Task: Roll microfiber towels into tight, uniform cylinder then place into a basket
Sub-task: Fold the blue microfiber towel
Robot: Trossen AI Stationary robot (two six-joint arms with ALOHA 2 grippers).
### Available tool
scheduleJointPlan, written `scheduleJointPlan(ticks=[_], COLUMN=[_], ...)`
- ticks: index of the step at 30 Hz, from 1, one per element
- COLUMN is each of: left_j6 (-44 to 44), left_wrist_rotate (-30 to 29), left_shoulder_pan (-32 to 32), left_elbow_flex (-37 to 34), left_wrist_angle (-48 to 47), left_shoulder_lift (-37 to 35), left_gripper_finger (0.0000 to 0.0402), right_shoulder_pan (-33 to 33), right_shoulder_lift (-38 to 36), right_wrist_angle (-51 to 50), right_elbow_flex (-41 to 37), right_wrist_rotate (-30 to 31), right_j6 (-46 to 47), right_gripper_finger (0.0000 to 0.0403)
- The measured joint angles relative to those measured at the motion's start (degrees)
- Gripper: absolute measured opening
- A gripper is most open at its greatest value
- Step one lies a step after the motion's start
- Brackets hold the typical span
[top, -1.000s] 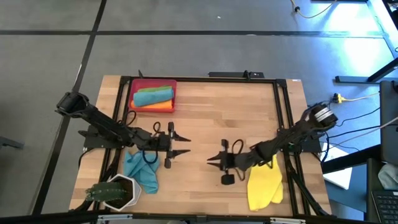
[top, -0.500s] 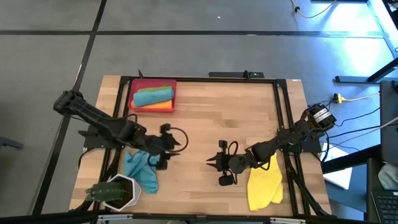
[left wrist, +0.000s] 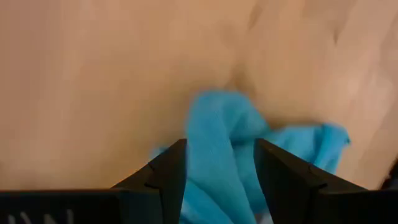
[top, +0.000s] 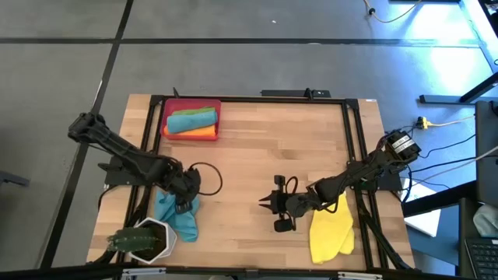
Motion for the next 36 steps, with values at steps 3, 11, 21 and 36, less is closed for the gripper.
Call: scheduleJointPlan(ticks=[3,11,21,36], left_j6=[-0.3,-3.0,0.1,24.5], left_wrist_rotate=[2.9,3.9,0.5,-20.4], left_shoulder_pan=[-0.4,-0.3,-0.3,1.8], left_elbow_flex=[-3.6,-10.3,-15.6,-6.3], left_wrist_angle=[5.3,9.3,14.6,25.9], left_shoulder_lift=[0.0,0.0,0.0,0.0], left_gripper_finger=[0.0172,0.0172,0.0169,0.0005], right_shoulder_pan=[0.0,0.0,0.0,0.0], right_shoulder_lift=[0.0,0.0,0.0,-0.2], right_wrist_angle=[0.0,0.0,0.0,-0.3], right_elbow_flex=[0.0,0.0,0.0,0.1], right_wrist_rotate=[0.0,0.0,0.0,0.3], right_j6=[0.2,0.2,0.2,-2.2], right_gripper_finger=[0.0060,0.0060,0.0060,0.0060])
